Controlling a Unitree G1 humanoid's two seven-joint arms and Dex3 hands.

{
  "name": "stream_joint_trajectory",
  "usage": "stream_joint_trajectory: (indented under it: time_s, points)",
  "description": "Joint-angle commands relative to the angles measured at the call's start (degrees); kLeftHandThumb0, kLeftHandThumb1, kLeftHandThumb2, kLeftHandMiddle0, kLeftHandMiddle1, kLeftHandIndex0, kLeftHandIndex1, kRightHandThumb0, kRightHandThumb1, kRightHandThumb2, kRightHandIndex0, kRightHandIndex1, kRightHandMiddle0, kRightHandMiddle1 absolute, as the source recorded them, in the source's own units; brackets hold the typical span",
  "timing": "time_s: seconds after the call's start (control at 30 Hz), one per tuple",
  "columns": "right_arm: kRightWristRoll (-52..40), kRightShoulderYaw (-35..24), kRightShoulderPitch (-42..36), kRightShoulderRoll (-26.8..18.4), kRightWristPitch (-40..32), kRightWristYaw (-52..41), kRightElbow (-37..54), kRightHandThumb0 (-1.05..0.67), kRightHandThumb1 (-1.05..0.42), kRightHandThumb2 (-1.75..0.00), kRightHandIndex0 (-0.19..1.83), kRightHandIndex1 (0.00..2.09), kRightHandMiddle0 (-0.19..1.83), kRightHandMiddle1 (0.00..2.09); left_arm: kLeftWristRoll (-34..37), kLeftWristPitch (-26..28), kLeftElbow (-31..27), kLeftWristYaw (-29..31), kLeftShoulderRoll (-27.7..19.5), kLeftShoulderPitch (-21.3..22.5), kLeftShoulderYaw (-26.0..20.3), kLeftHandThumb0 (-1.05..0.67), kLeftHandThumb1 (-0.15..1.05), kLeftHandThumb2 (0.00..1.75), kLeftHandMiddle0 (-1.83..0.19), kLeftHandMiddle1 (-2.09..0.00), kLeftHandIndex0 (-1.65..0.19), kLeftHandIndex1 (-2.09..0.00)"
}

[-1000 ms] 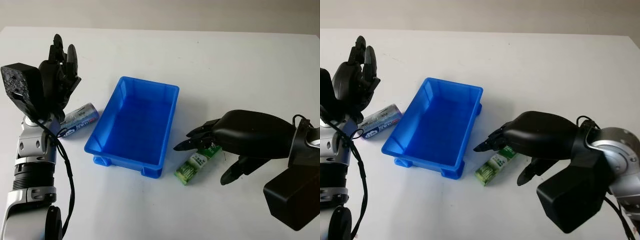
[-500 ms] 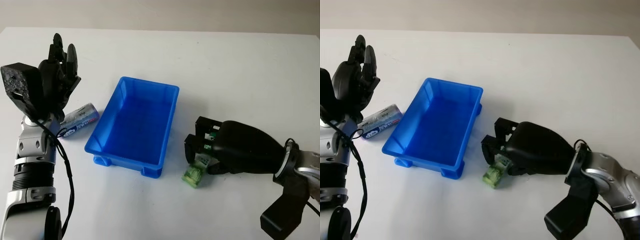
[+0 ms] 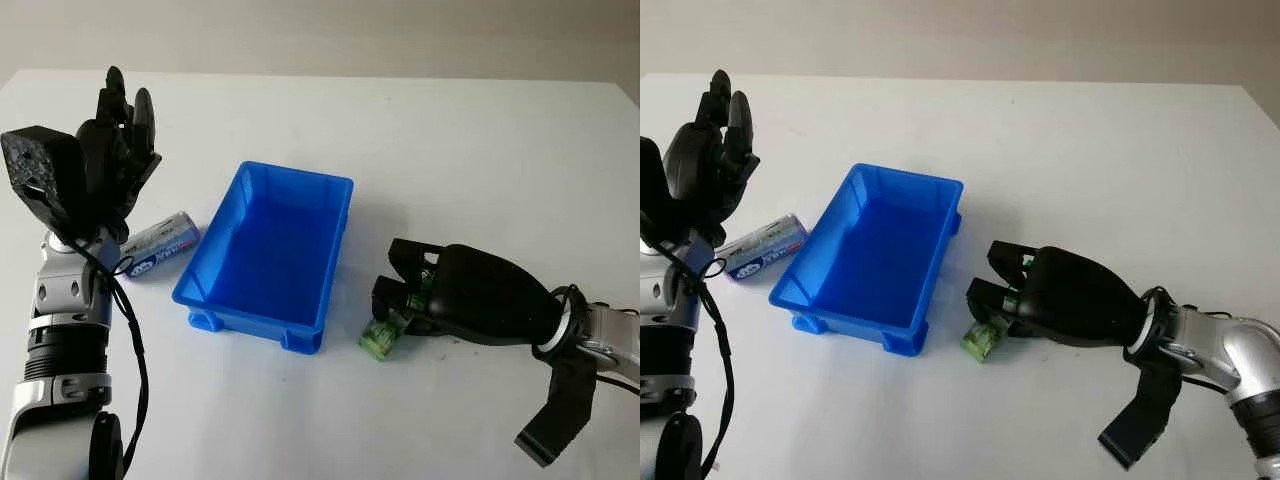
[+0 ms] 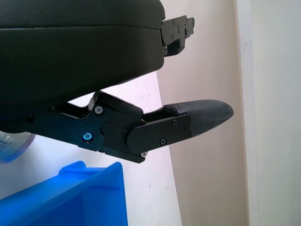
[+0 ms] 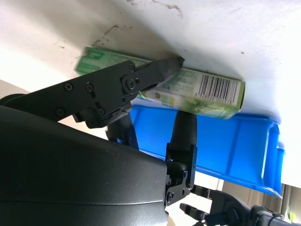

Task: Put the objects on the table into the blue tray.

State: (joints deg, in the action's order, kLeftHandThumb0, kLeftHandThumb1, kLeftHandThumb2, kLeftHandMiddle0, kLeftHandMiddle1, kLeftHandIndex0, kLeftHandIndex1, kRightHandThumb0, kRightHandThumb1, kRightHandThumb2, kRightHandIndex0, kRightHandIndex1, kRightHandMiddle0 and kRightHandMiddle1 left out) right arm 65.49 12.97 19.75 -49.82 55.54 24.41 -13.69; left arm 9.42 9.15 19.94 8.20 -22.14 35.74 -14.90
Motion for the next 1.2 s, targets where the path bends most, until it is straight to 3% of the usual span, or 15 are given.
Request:
stream_joint_trajectory:
  time_s: [0.0,0.13,0.23,0.4,0.9,1.07,1.17]
  points:
    - [-1.5,1.0,0.8,-0.2,-0.5,-0.3,-1.8,-0.39,-0.86,-0.06,0.78,2.09,0.63,1.94,-0.4,-0.3,-0.6,0.4,-1.1,0.4,0.0,-0.73,1.05,0.65,0.19,0.0,0.19,0.0]
    - [-13.0,-0.9,3.7,0.6,-2.4,-7.3,-3.3,-0.37,-0.95,-0.07,0.78,2.09,0.57,2.01,-0.6,-0.4,-0.1,0.9,-1.4,0.5,0.2,-0.74,1.05,0.66,0.19,0.0,0.19,0.0]
    - [-21.7,-2.3,7.7,1.3,-3.9,-12.6,-4.4,-0.36,-1.03,-0.07,0.65,2.08,0.45,2.09,-0.4,-0.2,0.2,0.9,-1.2,0.7,0.1,-0.72,1.05,0.66,0.19,0.0,0.19,0.0]
    - [-27.5,-4.5,15.3,3.3,-7.8,-16.4,-5.3,-0.34,-0.95,-0.05,0.73,1.96,0.54,2.01,-0.3,0.0,0.3,0.6,-0.9,0.9,0.1,-0.72,1.05,0.64,0.19,0.0,0.19,0.0]
    - [-27.3,-3.8,33.4,9.0,-6.9,-14.5,-16.4,-0.43,-0.88,-0.05,1.06,1.67,0.83,1.83,-0.4,0.6,-0.2,0.4,-1.0,0.6,0.5,-0.72,1.05,0.64,0.19,0.0,0.19,0.0]
    - [-23.2,-1.4,37.4,12.5,-7.2,-9.4,-20.9,-0.46,-0.94,-0.06,1.05,1.88,0.83,1.99,-0.4,0.5,-0.3,0.2,-0.6,0.6,0.5,-0.73,1.05,0.64,0.19,0.0,0.19,0.0]
    - [-19.4,1.4,40.0,15.2,-7.4,-4.4,-24.9,-0.46,-0.97,-0.06,0.99,1.9,0.74,1.97,-0.4,0.8,-0.7,-0.4,-0.3,0.4,0.7,-0.73,1.05,0.64,0.19,0.0,0.19,0.0]
